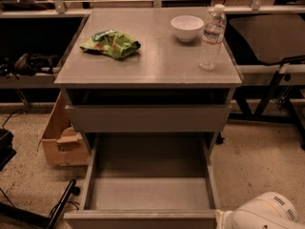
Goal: Close middle drawer
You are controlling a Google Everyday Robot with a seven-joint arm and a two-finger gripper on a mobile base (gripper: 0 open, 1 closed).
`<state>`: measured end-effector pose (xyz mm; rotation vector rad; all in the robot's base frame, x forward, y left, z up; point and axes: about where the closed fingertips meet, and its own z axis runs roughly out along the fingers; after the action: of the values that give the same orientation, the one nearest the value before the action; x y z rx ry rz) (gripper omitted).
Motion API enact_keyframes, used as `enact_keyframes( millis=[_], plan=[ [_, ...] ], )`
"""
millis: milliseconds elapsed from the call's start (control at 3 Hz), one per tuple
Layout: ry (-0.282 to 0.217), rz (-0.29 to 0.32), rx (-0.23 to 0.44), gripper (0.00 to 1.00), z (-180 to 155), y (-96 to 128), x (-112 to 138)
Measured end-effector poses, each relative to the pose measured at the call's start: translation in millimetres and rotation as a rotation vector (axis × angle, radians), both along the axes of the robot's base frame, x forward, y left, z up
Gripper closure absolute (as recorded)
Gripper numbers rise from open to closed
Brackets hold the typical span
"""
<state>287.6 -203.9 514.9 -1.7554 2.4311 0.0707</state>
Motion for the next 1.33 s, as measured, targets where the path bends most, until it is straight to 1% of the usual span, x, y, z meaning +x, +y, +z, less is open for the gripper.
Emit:
enact_keyframes(
  millis=[333,667,1000,1333],
  plan=[
    [0.009,0.034,0.023,0.41,-42,15,1],
    [0.009,0.046,0.063,0.64,-74,29,4],
    [-0.015,0.037,0.109,0.87,-93,42,11],
    [-0.044,0.024,0.149,1.00,-106,54,21]
  ],
)
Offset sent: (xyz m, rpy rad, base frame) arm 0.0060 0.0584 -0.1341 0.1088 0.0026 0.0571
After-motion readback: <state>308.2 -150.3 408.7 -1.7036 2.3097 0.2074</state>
